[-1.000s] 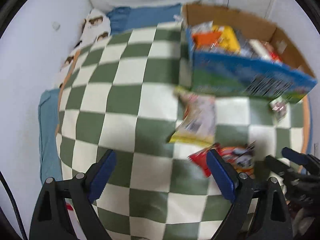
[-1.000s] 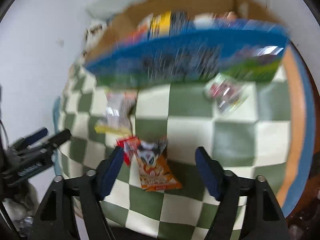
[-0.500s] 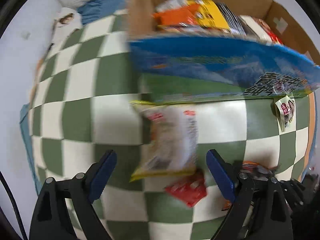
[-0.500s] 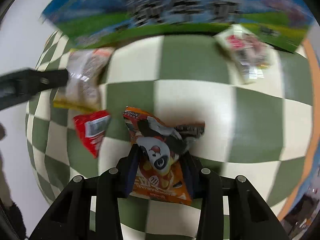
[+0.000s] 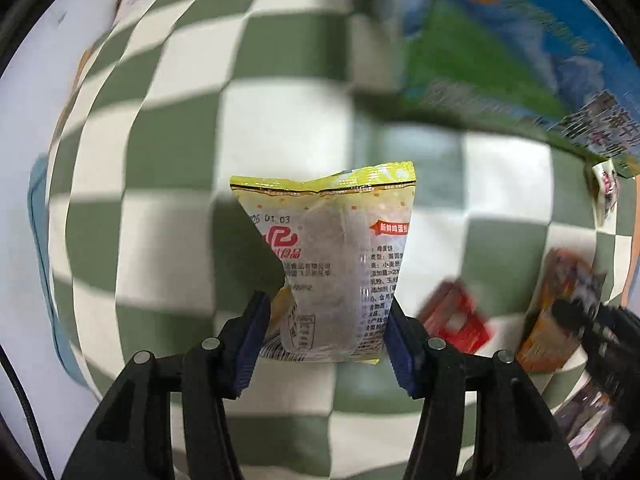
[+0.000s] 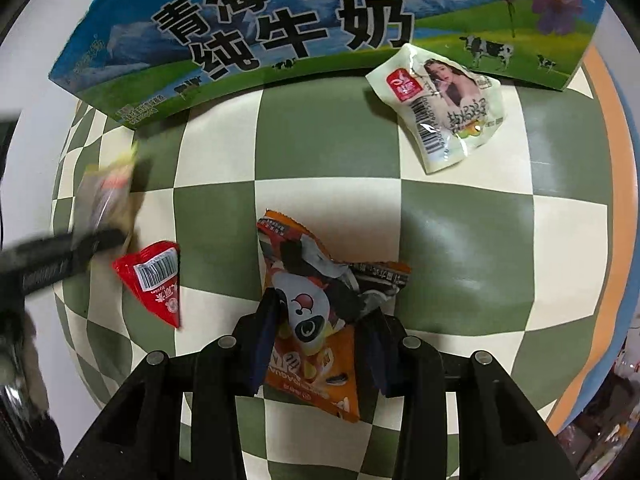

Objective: Organize snacks
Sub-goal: 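Grasp the clear yellow-topped bread bag with the left tool while the right tool grasps the orange panda packet, then carry both packets into the box and open both tools, then lift both tools away from the box toward the blanket, then grasp the small red packet with the left tool while the right tool grasps the white printed packet, then carry both packets into the box and open both tools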

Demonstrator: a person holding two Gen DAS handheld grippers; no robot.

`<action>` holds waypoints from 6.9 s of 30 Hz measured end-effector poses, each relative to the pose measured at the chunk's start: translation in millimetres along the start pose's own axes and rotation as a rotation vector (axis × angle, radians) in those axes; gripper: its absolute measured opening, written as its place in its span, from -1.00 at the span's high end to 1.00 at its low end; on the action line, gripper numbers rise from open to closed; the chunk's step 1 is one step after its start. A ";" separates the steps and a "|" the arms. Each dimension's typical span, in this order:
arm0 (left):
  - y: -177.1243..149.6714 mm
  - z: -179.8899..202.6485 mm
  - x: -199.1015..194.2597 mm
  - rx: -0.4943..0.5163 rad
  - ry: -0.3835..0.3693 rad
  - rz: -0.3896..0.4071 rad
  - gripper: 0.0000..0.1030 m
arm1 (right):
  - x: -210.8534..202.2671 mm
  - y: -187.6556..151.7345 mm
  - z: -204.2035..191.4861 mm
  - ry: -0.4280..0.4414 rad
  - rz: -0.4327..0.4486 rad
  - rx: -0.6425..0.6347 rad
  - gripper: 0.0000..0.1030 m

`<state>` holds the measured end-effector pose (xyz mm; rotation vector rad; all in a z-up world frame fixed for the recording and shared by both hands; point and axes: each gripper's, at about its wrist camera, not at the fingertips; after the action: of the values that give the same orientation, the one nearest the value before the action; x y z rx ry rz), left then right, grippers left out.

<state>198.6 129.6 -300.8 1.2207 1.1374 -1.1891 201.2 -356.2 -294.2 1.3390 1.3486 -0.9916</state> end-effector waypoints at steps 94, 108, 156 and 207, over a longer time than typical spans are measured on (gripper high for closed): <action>140.4 131.9 -158.7 0.065 -0.029 0.391 -0.78 | -134.3 189.5 31.2 -0.061 0.238 -0.077 -0.87; 58.1 125.4 -228.6 0.071 -0.044 0.606 -0.78 | -214.1 119.7 12.4 -0.103 0.462 -0.118 -0.87; -30.1 49.1 -63.0 -0.190 0.011 0.157 -0.78 | -48.8 90.3 63.0 0.042 0.223 0.039 -0.46; -23.6 113.7 -3.4 0.001 -0.115 0.055 0.32 | -7.5 3.7 27.8 -0.002 0.080 -0.098 -0.18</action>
<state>173.5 16.3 -295.1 1.1618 1.0120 -1.2027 206.8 -384.6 -292.5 1.3074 1.3147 -0.8625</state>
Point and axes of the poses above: each gripper's, at about its wrist camera, not at the fingertips, and x roughly the way its jaws point, z to its right, y to its top, and after that the axes turned 2 degrees about -y, right-handed
